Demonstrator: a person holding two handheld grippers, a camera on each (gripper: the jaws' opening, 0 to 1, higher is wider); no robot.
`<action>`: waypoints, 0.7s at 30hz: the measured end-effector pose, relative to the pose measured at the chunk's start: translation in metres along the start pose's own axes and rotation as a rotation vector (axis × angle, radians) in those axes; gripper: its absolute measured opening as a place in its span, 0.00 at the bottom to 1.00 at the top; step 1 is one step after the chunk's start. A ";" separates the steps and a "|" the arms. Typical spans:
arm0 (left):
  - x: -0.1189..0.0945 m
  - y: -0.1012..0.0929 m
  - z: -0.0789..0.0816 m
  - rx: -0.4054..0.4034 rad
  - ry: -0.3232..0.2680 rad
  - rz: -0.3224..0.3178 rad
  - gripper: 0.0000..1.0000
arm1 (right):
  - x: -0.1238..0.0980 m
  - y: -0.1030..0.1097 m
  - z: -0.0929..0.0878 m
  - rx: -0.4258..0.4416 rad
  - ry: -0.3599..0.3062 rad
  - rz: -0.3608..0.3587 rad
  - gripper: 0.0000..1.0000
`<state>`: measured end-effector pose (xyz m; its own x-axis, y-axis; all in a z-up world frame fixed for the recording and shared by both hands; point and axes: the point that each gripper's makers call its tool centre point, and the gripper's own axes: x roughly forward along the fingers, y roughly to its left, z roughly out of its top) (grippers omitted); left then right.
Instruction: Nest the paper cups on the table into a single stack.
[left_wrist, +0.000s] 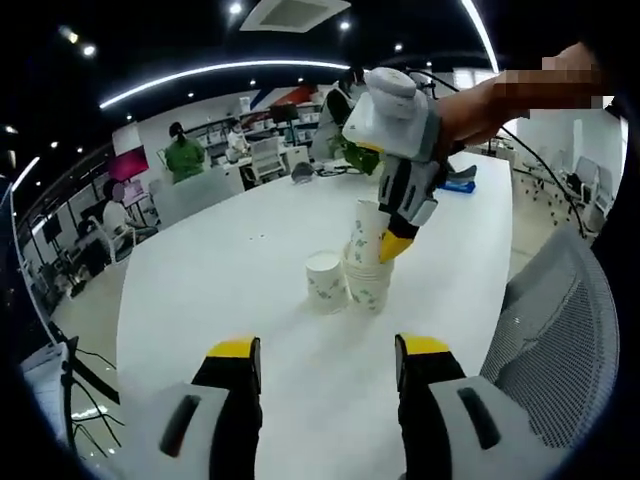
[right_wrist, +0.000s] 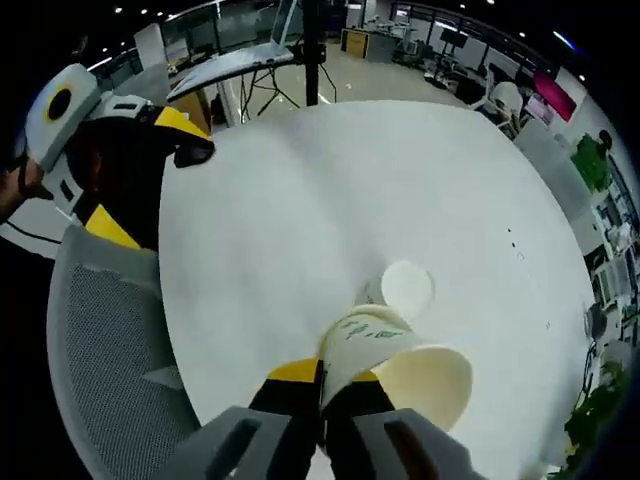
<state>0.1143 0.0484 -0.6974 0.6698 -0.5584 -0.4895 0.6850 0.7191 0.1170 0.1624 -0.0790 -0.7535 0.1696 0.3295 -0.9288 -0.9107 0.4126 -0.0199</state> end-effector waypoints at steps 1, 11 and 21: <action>0.000 0.000 0.000 0.001 0.002 0.003 0.52 | -0.002 0.000 0.001 0.002 -0.006 -0.004 0.00; 0.004 -0.003 0.002 0.006 0.011 0.005 0.53 | 0.000 -0.006 0.003 -0.019 -0.007 -0.016 0.00; 0.009 -0.007 0.001 0.013 0.017 -0.009 0.53 | 0.000 -0.005 0.001 -0.041 0.008 -0.024 0.01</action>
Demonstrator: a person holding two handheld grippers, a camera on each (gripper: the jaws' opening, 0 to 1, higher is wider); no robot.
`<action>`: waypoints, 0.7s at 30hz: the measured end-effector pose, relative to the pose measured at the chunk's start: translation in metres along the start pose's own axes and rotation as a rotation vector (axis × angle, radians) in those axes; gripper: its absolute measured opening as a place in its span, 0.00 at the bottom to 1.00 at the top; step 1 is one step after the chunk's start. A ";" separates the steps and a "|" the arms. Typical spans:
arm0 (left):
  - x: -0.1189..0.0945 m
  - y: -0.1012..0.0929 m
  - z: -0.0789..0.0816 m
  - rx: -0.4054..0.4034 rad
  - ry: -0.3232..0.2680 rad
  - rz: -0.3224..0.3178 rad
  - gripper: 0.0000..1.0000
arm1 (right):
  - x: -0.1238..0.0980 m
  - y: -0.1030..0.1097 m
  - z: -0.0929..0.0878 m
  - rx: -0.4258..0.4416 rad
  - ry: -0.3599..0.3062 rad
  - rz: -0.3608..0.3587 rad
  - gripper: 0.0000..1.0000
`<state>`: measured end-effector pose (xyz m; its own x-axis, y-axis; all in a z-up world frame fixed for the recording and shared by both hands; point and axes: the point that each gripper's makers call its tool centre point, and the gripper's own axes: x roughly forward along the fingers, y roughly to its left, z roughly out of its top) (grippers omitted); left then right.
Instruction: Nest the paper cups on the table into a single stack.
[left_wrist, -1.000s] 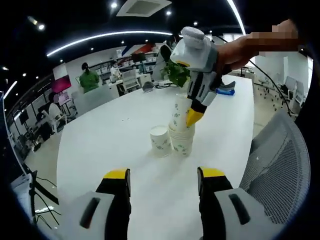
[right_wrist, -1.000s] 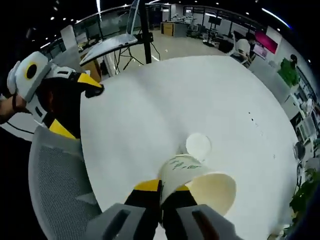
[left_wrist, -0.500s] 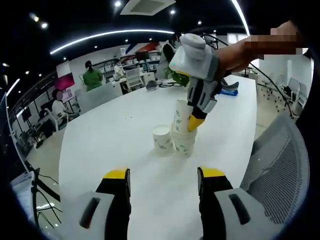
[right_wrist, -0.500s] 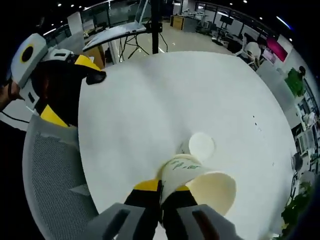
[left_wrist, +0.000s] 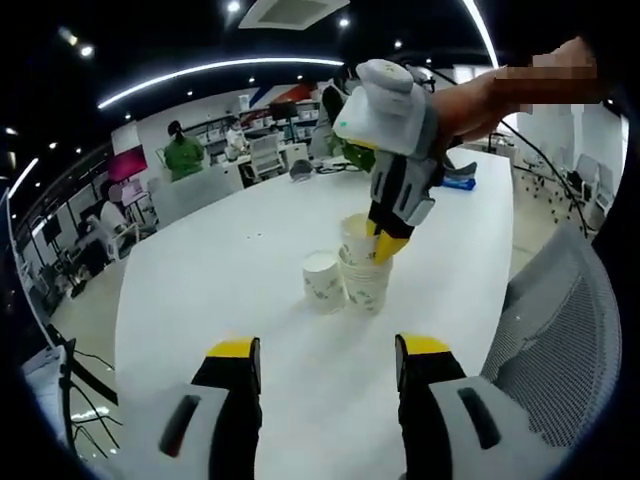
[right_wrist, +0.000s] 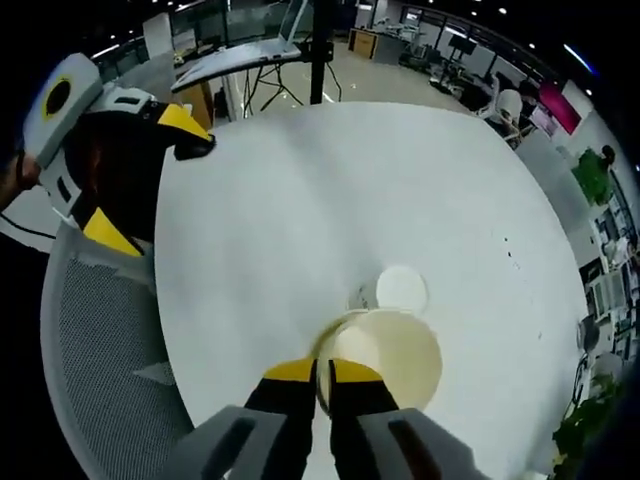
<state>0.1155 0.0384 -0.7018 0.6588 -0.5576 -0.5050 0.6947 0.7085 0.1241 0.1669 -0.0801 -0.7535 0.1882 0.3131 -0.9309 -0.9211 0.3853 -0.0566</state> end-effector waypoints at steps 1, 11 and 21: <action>0.000 0.000 0.000 0.001 0.001 -0.001 0.53 | 0.000 0.000 0.000 0.003 -0.001 -0.001 0.01; 0.003 0.007 0.004 0.008 -0.010 -0.008 0.52 | -0.005 0.003 0.000 -0.007 0.005 -0.009 0.03; 0.009 0.001 0.005 0.029 0.003 -0.035 0.52 | -0.011 0.003 0.011 0.064 -0.059 -0.012 0.12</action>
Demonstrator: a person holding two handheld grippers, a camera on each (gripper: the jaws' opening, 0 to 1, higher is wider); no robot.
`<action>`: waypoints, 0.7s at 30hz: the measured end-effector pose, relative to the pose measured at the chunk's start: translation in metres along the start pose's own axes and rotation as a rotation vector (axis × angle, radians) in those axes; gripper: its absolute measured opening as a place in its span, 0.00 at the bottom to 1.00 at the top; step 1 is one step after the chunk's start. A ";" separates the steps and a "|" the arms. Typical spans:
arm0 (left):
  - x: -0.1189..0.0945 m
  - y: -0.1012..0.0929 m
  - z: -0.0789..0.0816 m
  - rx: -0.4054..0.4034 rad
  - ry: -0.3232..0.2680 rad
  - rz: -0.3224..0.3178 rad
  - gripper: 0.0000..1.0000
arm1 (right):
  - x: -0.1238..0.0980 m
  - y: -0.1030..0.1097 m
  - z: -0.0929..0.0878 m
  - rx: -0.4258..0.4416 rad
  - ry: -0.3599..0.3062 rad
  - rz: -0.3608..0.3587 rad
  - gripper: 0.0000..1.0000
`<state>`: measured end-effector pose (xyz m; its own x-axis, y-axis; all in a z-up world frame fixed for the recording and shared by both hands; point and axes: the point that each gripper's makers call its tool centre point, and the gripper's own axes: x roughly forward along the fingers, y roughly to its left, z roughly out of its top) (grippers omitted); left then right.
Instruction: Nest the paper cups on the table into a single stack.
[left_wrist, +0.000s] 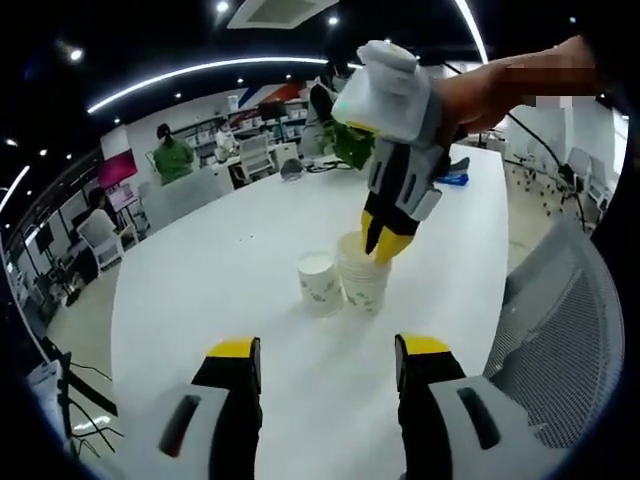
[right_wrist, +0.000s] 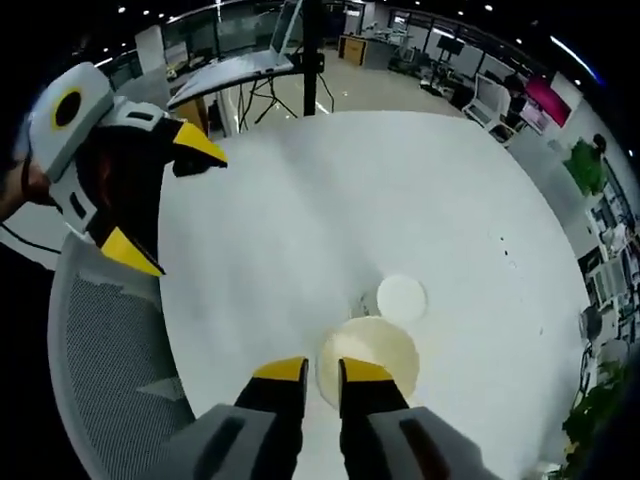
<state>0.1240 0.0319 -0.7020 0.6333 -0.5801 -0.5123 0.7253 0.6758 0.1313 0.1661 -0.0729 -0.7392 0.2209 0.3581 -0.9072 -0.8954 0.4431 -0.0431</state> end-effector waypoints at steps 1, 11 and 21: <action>0.001 0.000 0.000 0.002 0.000 -0.003 0.52 | -0.002 -0.001 0.000 0.003 -0.006 -0.013 0.13; 0.013 0.003 -0.001 0.027 0.016 -0.029 0.52 | -0.017 -0.007 -0.003 0.107 -0.114 -0.060 0.27; 0.026 0.021 -0.014 0.081 0.088 -0.033 0.54 | -0.034 -0.005 -0.029 0.263 -0.238 -0.094 0.46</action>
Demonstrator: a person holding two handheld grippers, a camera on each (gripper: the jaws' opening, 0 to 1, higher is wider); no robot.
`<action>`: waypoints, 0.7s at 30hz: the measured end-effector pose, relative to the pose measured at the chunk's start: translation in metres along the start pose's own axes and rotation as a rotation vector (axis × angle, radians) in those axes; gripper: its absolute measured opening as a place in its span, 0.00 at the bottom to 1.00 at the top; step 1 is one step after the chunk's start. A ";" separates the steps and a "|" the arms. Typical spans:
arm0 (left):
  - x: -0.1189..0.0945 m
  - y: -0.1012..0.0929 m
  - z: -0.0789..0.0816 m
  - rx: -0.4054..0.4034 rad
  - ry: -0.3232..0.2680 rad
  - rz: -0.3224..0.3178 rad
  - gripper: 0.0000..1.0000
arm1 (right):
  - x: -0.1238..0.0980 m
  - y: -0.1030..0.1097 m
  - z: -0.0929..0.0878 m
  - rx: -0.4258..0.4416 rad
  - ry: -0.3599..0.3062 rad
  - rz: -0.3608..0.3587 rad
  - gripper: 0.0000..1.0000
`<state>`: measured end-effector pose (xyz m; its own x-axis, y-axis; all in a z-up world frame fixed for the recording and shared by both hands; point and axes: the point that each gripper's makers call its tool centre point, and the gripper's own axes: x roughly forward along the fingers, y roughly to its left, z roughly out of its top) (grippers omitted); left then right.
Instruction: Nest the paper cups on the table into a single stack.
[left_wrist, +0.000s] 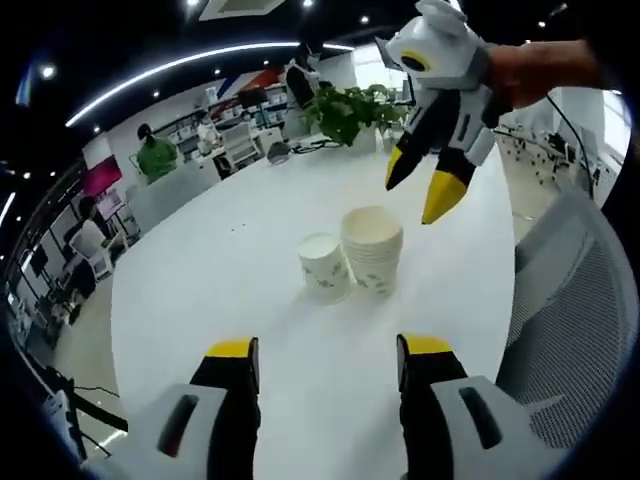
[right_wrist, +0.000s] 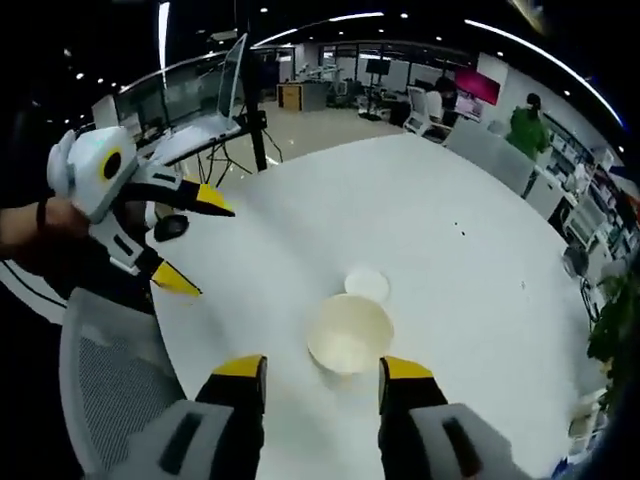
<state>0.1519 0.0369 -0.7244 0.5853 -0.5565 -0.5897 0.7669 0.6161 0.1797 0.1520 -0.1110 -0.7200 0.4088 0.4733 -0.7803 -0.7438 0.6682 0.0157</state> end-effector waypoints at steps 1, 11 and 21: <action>0.001 0.002 0.001 -0.003 -0.001 -0.003 0.54 | -0.002 0.001 -0.001 0.010 -0.013 0.001 0.47; 0.015 0.016 0.006 0.021 0.005 -0.034 0.56 | -0.020 0.007 -0.023 0.090 -0.118 -0.030 0.57; 0.041 0.023 0.011 0.102 0.045 -0.104 0.57 | -0.026 0.014 -0.031 0.151 -0.165 -0.044 0.59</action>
<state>0.1964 0.0217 -0.7361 0.4910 -0.5876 -0.6432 0.8467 0.4955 0.1937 0.1151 -0.1318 -0.7189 0.5294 0.5209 -0.6697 -0.6405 0.7630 0.0871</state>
